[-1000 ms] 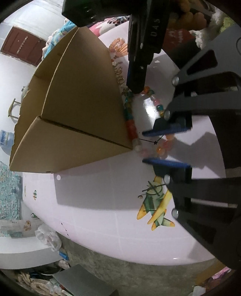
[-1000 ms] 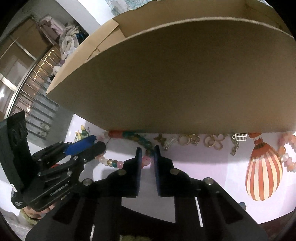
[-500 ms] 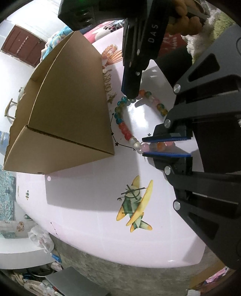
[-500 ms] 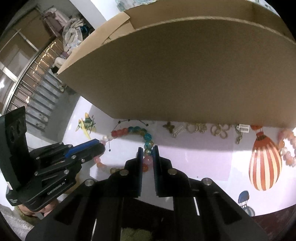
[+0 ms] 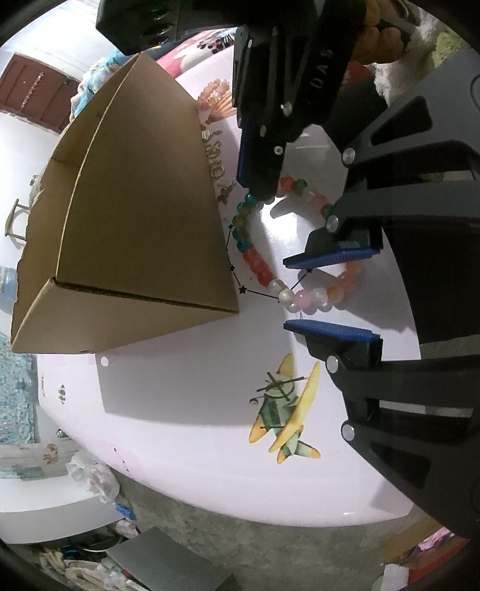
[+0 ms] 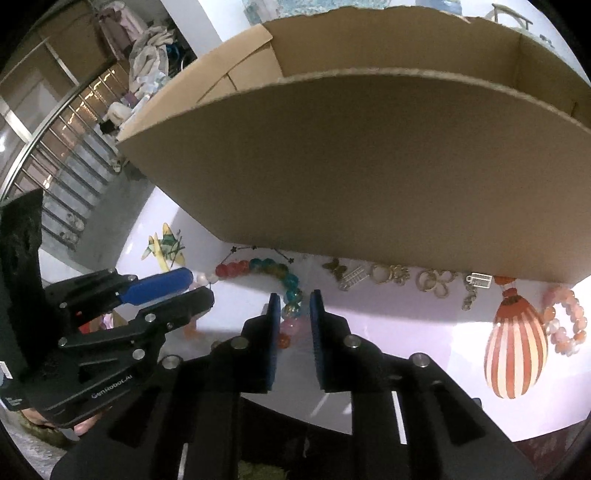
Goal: Organize jewelry
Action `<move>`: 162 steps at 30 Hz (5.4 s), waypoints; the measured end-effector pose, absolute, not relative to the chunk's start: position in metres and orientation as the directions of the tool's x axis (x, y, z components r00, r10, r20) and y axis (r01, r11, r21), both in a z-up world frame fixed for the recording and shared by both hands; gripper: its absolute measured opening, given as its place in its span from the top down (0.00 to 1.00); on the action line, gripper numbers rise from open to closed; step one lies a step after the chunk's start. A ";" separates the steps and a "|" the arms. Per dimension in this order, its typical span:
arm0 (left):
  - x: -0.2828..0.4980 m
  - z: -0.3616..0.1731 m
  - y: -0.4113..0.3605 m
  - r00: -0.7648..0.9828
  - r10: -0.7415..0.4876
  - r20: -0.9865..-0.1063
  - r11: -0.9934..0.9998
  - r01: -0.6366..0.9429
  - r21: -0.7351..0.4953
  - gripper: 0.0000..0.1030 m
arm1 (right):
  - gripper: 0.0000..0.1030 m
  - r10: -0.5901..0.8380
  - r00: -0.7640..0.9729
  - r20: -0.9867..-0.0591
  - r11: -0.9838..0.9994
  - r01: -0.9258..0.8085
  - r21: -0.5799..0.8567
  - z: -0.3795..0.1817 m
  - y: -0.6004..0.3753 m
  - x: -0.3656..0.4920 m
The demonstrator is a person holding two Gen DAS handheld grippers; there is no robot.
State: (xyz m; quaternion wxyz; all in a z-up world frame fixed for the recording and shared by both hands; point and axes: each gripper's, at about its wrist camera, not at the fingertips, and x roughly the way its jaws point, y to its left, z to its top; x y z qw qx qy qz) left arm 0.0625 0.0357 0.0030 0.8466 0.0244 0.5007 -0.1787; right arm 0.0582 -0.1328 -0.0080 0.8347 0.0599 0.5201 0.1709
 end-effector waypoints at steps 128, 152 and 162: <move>0.061 -0.006 0.010 0.486 -0.122 -0.866 0.965 0.261 0.010 0.08 | 0.14 -0.053 0.432 -0.900 0.999 0.027 -0.045 0.004 -0.297 -0.001; 0.076 -0.009 0.015 0.449 -0.122 -0.885 0.964 0.264 0.001 0.07 | 0.06 -0.132 0.460 -0.878 0.982 -0.059 -0.179 0.012 -0.284 -0.004; 0.058 0.009 0.011 0.529 -0.251 -0.810 0.936 0.345 -0.065 0.18 | 0.16 0.228 0.589 -0.775 0.973 -0.153 0.170 0.040 -0.245 -0.014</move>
